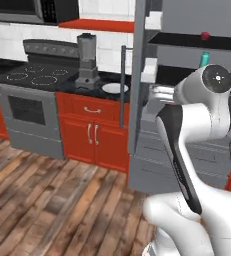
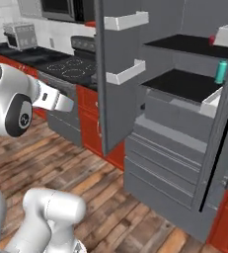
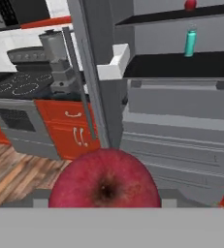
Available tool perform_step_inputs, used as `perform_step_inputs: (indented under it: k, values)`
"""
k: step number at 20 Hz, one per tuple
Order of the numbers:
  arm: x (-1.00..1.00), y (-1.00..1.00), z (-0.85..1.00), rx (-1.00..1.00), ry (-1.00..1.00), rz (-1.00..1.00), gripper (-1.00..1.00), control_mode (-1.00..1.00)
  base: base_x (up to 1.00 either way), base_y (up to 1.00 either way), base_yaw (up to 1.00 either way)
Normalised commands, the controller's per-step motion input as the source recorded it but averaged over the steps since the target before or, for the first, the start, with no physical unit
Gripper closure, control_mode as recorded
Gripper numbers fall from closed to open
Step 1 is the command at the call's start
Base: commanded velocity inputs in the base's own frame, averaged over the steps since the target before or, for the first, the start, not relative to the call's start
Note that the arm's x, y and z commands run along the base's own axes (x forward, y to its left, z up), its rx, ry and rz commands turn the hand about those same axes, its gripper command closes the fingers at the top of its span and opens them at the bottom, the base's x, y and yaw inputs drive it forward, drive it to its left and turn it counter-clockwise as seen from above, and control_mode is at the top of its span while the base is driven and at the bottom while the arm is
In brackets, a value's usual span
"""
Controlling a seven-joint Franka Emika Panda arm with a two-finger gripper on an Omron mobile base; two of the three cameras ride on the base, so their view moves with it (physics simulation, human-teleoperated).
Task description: Pick the two apples from the fridge and place them on the plate next to the blender to make a fruit smoothie.
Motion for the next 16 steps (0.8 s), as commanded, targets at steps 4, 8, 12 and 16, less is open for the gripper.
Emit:
perform_step_inputs:
  k: [4, 8, 12, 16]
  values:
    - [0.00, 0.00, 0.00, 0.00, 0.00, 0.00, 1.00, 1.00, -0.35, 0.33, 0.70]
    - [0.00, 0.00, 0.00, 0.00, 0.00, 0.00, 1.00, 1.00, 0.22, 0.31, 0.43]
    - [0.00, 0.00, 0.00, 0.00, 0.00, 0.00, 1.00, 1.00, 0.97, 0.38, 0.01]
    - [0.00, 0.00, 0.00, 0.00, 0.00, 0.00, 1.00, 1.00, 1.00, 0.07, 0.02]
